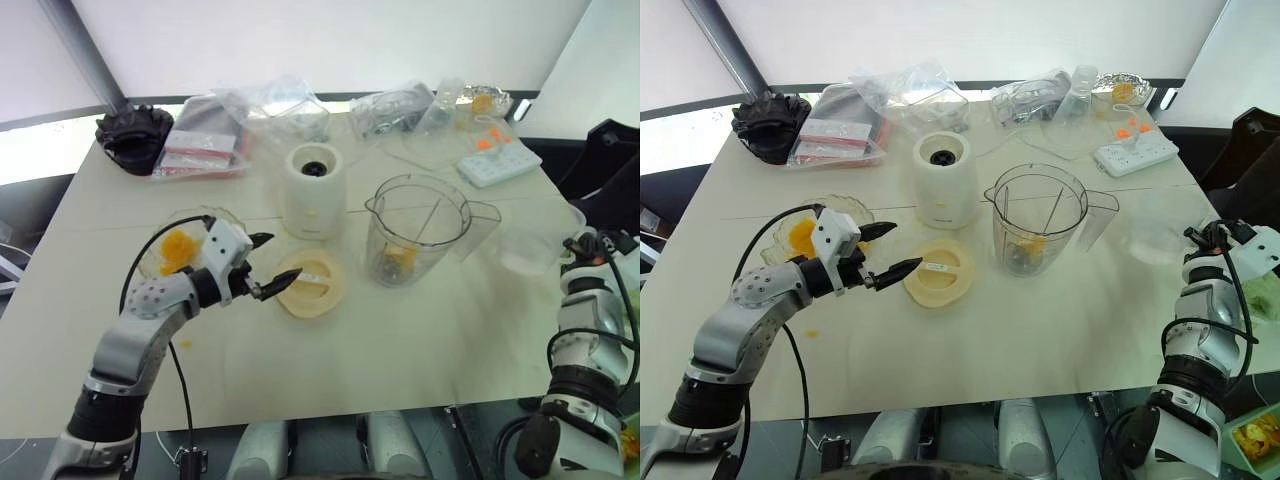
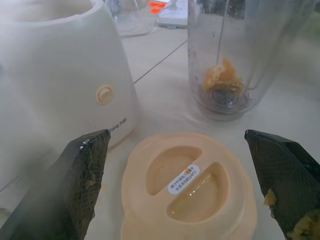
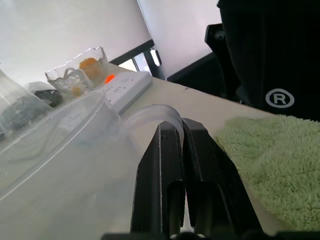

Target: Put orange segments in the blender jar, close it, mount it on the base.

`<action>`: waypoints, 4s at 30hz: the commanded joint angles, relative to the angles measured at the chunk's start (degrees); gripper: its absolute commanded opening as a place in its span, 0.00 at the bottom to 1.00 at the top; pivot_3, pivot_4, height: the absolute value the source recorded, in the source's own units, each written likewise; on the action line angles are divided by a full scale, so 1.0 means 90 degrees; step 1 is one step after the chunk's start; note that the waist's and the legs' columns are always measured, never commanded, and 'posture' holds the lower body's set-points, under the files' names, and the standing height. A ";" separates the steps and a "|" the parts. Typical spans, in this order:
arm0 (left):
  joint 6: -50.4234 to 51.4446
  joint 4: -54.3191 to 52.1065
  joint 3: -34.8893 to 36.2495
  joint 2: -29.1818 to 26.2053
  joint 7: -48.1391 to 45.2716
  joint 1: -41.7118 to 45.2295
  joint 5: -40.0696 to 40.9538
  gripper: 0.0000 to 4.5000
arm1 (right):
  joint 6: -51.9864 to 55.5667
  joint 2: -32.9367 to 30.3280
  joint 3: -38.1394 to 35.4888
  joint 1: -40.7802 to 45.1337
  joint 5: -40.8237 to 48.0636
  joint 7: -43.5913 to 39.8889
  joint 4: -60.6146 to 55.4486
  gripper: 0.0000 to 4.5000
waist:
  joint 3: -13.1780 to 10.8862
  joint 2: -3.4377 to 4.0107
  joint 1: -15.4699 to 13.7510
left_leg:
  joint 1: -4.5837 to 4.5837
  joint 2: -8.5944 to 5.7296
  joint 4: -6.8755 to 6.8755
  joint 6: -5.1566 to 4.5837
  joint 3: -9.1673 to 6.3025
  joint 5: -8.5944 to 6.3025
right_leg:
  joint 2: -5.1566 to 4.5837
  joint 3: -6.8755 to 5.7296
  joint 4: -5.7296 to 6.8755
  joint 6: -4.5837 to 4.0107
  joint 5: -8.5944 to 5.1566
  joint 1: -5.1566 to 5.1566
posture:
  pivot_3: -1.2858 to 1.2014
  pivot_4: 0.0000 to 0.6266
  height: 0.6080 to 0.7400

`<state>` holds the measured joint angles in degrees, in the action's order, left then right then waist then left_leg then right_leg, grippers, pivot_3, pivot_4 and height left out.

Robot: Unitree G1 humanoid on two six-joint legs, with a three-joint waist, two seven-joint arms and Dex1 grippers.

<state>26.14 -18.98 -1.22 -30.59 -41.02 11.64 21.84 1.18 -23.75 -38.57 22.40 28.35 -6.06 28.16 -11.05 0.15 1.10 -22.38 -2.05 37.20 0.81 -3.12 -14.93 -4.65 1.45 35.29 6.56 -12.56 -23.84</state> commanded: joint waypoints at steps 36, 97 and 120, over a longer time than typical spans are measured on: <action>-0.0002 -0.0298 -0.0169 0.0072 0.0064 0.0048 -0.0024 1.00 | -0.0191 0.0176 0.0435 -0.1434 -0.0333 0.0078 -0.0785 0.01 | 0.0007 -0.0011 -0.0010 | 0.0028 0.0002 0.0004 0.0000 -0.0008 0.0000 | 0.0002 -0.0001 -0.0004 -0.0022 -0.0013 0.0033 | 0.52 0.24 1.00; -0.4830 0.7730 -0.1901 0.0378 -0.4700 0.4792 -0.2320 0.49 | 0.4518 -0.2593 -0.0975 -0.5779 0.3667 -0.2629 -0.7977 1.00 | -0.0001 -0.0090 -0.0204 | -0.0007 0.0001 0.0017 -0.0008 -0.0028 -0.0006 | -0.0018 -0.0030 -0.0021 -0.0020 -0.0043 0.0028 | 0.52 0.24 1.00; -0.5403 1.0093 -0.2016 0.1704 -0.3862 0.5830 -0.3666 0.49 | 0.4866 -0.2678 -0.0986 -0.5516 0.3727 -0.2343 -0.8284 1.00 | -0.0008 -0.0111 -0.0201 | -0.0013 -0.0005 0.0030 -0.0009 -0.0028 -0.0007 | -0.0014 -0.0034 -0.0017 0.0020 -0.0021 0.0030 | 0.52 0.24 1.00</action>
<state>-21.94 71.66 -19.47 -15.44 -76.46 62.40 -10.23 45.35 -48.25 -45.83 -27.21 61.52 -27.48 -44.90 -11.12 -0.85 -0.70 -22.50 -2.09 37.47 0.73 -3.37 -14.99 -4.76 1.14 35.15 6.74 -12.74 -23.57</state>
